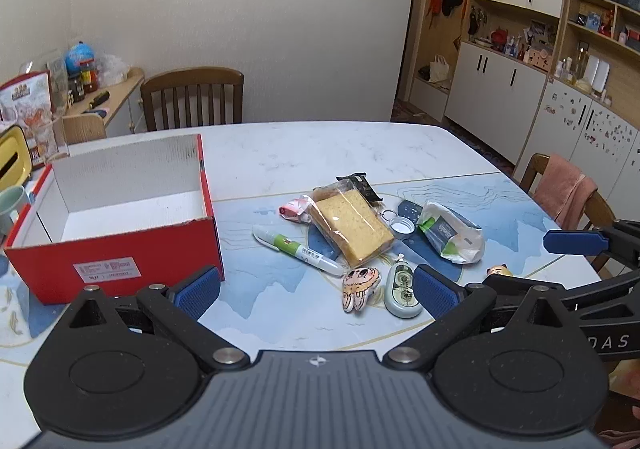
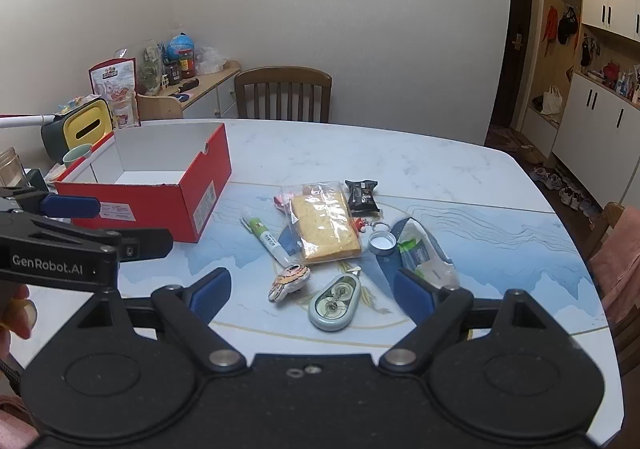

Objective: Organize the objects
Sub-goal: 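Close the left gripper on the cartoon plush while the right gripper grasps the orange cat figure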

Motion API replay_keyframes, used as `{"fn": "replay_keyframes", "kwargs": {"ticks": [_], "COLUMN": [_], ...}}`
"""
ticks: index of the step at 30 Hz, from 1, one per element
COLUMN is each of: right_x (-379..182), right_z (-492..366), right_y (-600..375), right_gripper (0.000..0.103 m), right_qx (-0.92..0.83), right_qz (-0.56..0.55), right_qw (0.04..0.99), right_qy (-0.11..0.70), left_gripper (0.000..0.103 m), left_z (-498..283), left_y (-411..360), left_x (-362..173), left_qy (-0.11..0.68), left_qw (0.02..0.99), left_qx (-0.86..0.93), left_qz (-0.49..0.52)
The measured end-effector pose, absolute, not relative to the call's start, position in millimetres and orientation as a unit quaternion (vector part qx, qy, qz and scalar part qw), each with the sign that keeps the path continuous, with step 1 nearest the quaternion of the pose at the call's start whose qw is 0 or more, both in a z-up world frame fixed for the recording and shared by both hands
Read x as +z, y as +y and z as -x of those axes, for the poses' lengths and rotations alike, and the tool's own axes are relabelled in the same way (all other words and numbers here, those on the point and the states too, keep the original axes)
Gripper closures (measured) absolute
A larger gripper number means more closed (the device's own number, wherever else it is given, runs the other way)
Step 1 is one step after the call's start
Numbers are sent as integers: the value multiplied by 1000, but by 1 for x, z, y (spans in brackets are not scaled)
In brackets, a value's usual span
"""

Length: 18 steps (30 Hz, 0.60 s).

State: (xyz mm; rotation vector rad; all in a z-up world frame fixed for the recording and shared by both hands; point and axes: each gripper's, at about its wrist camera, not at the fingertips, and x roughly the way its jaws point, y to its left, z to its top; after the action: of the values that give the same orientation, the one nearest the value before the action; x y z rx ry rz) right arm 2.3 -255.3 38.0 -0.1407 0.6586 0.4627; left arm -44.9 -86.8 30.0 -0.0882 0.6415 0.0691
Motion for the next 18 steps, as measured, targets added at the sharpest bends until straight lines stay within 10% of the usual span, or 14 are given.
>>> {"fn": "replay_keyframes", "kwargs": {"ticks": [18], "right_x": [37], "right_z": [-13], "right_y": [-275], "right_gripper": [15], "right_qx": [205], "right_qz": [57], "right_qw": [921], "right_qy": [325], "left_gripper": [0], "left_z": [36], "left_y": [-96], "left_x": [31], "left_qy": [296], "left_qw": [952], "left_qx": [-27], "left_qz": [67]}}
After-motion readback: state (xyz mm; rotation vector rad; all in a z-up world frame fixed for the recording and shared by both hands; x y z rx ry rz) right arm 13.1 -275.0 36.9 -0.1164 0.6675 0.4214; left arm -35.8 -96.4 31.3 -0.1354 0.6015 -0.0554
